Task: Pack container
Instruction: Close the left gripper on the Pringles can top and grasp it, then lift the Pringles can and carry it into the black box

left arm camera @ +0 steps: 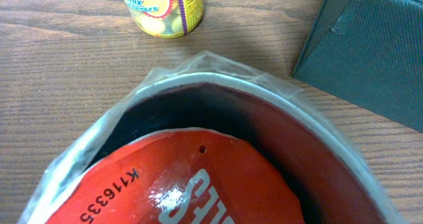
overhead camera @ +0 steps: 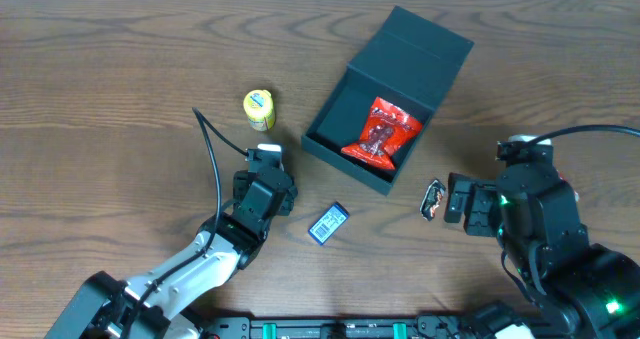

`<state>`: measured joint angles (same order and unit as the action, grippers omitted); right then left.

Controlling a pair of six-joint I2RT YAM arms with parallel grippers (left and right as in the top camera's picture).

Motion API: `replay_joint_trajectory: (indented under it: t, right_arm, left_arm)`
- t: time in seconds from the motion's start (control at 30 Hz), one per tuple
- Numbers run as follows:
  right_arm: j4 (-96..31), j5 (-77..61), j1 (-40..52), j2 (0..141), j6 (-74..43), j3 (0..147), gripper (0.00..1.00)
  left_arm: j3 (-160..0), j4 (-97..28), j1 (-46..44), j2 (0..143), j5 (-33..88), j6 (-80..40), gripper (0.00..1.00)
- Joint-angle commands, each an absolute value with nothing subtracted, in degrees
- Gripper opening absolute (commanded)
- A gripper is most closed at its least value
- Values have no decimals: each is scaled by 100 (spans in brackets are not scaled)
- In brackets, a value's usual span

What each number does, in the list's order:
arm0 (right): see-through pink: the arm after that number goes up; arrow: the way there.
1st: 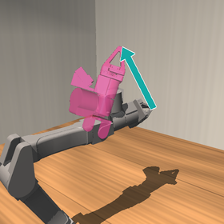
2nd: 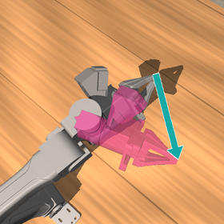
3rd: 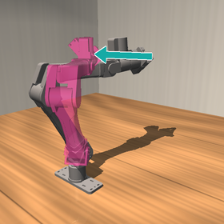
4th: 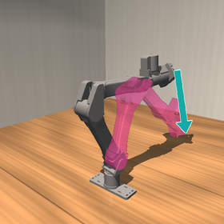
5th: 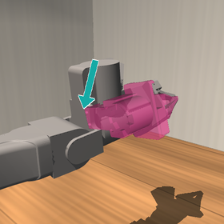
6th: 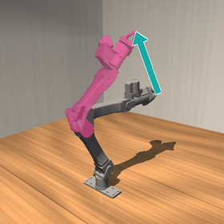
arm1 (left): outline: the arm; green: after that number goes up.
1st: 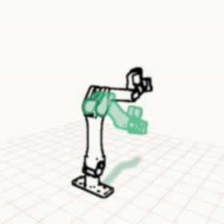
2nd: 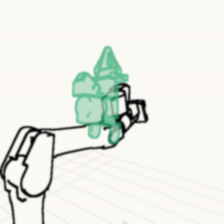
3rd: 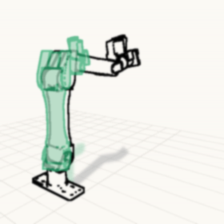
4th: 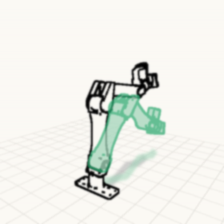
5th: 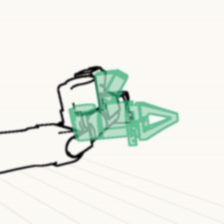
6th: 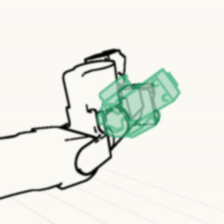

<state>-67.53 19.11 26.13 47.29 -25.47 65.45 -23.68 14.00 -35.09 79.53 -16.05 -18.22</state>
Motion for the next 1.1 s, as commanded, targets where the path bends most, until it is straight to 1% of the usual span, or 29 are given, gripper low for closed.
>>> replay_joint_trajectory:
  t: [0.0,0.1,0.17,0.2,0.37,0.4,0.47,0.6,0.63,0.67,0.77,0.97,1.07]
  right_arm:
    - [-6744,2016,2628,4727,-2635,6534,99]
    - [-6744,2016,2628,4727,-2633,6534,99]
    - [-6744,2016,2628,4727,-2633,6534,99]
    - [-6744,2016,2628,4727,-2633,6534,99]
    - [-6744,2016,2628,4727,-2633,6534,99]
    - [-6744,2018,2628,4727,-2633,6534,99]
    - [-6746,2016,2628,4727,-2633,6534,99]
    - [-6744,2018,2628,4727,-2635,6534,99]
    - [-6744,2016,2628,4727,-2635,6534,99]
    - [-6744,2018,2628,4727,-2633,6534,99]
    - [-6744,2018,2628,4727,-2633,6534,99]
    - [-6716,2016,2628,4727,-2635,6534,99]
    - [-6698,2016,2628,4727,-2639,6534,99]
  left_arm:
    - [-2416,1380,-3518,8018,-1671,-1863,66]
    - [-2418,1380,-3518,7985,-1667,-1863,65]
    - [-2423,1378,-3520,7926,-1664,-1848,60]
    - [-2423,1378,-3520,7885,-1656,-1820,59]
    - [-2423,1358,-3529,7684,-1653,-1774,59]
    - [-2423,1347,-3529,7653,-1651,-1774,58]
    - [-2425,1297,-3529,7583,-1651,-1774,52]
    - [-2445,1087,-3529,7400,-1647,-1776,50]
    - [-2486,969,-3531,7341,-1643,-1776,47]
    - [-2554,790,-3531,7269,-1619,-1776,42]
    - [-2958,-49,-3531,7004,-1542,-1774,38]
    - [-4545,-2418,-3531,6812,-1444,-1509,38]
    - [-5516,-3354,-3529,6814,-1031,-1282,37]
